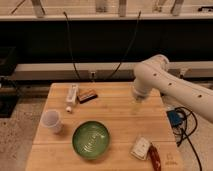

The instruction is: Move the arm in a circular motion

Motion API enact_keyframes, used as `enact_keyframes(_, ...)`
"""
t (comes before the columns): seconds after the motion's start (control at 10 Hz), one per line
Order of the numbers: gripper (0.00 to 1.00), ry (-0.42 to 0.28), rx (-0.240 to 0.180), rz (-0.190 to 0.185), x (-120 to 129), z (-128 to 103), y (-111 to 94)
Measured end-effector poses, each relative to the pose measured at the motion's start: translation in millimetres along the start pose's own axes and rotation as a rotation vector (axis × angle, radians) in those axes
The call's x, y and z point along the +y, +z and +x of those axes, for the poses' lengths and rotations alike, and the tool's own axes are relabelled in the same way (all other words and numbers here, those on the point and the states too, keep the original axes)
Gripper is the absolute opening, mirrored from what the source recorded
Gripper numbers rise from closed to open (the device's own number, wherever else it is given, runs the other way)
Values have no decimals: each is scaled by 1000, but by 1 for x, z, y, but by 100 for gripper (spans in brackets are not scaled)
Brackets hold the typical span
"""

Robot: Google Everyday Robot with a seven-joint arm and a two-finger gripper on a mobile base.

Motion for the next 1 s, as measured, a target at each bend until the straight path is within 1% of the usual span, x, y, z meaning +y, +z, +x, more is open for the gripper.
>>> enact_keyframes(0.4,80,0,1,-1,0,0,1)
enact_keyframes(0.6,80,4,2,-1,0,5,1)
enact_keyframes(1.0,80,-5,0,-4,3,0,2)
